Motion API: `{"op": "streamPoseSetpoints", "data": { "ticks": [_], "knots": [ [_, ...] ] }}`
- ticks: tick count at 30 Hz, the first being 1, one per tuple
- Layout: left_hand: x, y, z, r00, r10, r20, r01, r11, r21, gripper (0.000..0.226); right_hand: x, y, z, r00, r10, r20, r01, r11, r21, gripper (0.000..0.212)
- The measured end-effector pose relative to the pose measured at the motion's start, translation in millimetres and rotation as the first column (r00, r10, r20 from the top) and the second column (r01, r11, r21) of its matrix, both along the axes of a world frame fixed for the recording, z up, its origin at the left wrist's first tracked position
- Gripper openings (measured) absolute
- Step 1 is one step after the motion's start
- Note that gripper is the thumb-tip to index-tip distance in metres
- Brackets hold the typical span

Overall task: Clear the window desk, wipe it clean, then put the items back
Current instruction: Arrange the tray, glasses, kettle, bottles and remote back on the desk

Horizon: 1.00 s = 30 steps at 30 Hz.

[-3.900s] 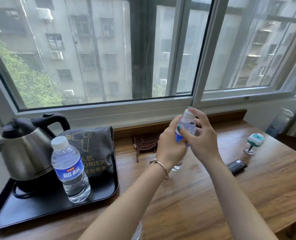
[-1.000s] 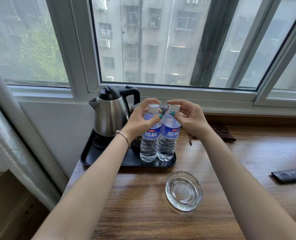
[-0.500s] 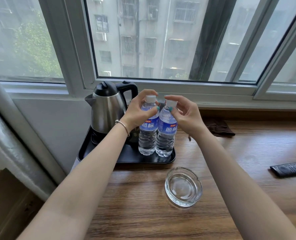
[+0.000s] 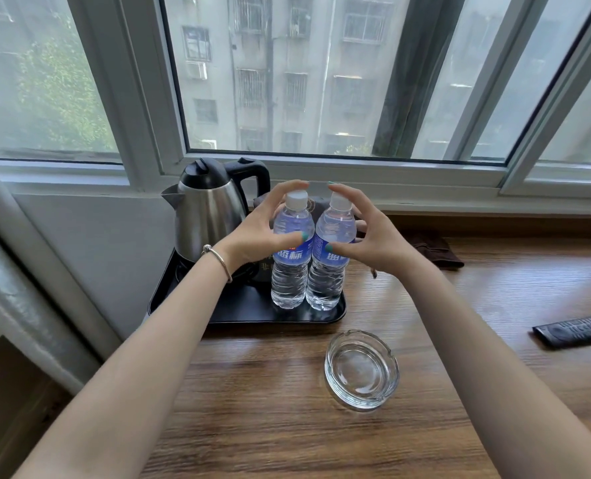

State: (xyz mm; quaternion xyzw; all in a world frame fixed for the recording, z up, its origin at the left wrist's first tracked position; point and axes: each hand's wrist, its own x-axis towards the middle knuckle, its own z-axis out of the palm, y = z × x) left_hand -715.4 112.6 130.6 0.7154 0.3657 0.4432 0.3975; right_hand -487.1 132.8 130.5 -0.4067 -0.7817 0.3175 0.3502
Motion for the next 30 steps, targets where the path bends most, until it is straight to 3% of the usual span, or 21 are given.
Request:
{"op": "streamPoseSetpoints", "data": {
  "ticks": [17, 25, 30],
  "knots": [
    [6.4, 3.6, -7.5, 0.995, 0.094, 0.042, -0.097, 0.993, 0.074, 0.065, -6.7, 7.8, -4.4, 0.997, -0.043, 0.061, 0.037, 0.995, 0.093, 0.091],
    [-8.0, 1.9, -0.7, 0.983, -0.013, -0.183, 0.010, 1.000, -0.019, 0.094, -3.0, 9.4, 1.3, 0.996, -0.002, 0.089, -0.002, 0.999, 0.047, 0.106],
    [-7.5, 1.2, -0.7, 0.975, 0.043, -0.217, -0.031, 0.998, 0.058, 0.088, -2.5, 11.7, -2.1, 0.993, -0.015, 0.118, 0.010, 0.999, 0.044, 0.103]
  ]
}}
